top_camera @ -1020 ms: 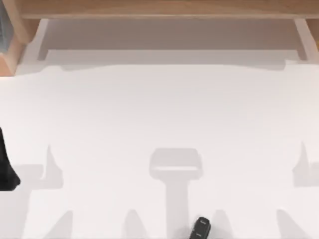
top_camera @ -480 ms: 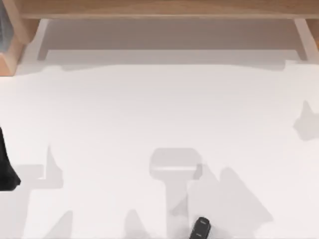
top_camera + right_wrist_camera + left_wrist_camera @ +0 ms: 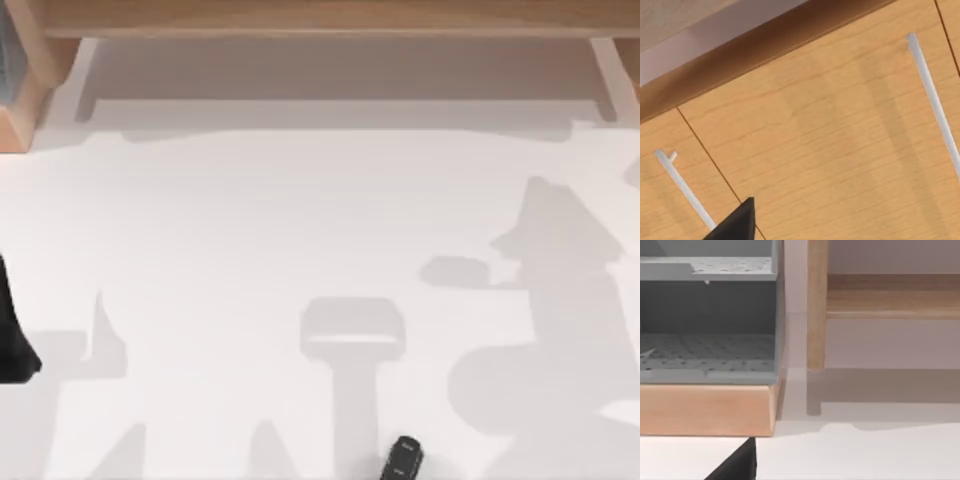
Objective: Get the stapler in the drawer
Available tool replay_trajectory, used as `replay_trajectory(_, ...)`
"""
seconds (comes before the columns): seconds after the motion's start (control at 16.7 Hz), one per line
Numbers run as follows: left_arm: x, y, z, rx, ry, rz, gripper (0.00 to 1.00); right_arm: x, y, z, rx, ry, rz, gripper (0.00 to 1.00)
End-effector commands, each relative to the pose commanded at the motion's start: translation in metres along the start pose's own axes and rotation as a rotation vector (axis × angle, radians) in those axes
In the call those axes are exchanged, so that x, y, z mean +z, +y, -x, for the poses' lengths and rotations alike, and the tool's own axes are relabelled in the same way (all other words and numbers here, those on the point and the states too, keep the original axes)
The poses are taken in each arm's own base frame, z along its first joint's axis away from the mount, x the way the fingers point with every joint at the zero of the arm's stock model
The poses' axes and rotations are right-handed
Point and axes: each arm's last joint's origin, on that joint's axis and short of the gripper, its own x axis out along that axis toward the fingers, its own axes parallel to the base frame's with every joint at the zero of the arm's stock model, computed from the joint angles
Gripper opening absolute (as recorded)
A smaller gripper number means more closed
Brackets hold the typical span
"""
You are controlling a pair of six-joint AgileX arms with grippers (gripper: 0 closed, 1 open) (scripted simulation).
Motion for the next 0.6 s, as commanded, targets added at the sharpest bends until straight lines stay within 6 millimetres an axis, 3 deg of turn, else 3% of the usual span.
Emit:
replay_trajectory(0.3, 0.0, 0.0, 0.0, 0.0, 0.0, 0.0, 1.0, -0.073, 0.04, -0.054, 0.001, -0.001, 0.268, 1.0)
replay_trajectory(0.6, 0.0, 0.0, 0.0, 0.0, 0.0, 0.0, 1.0, -0.117, 0.068, -0.074, -0.028, -0.009, 0.439, 1.0)
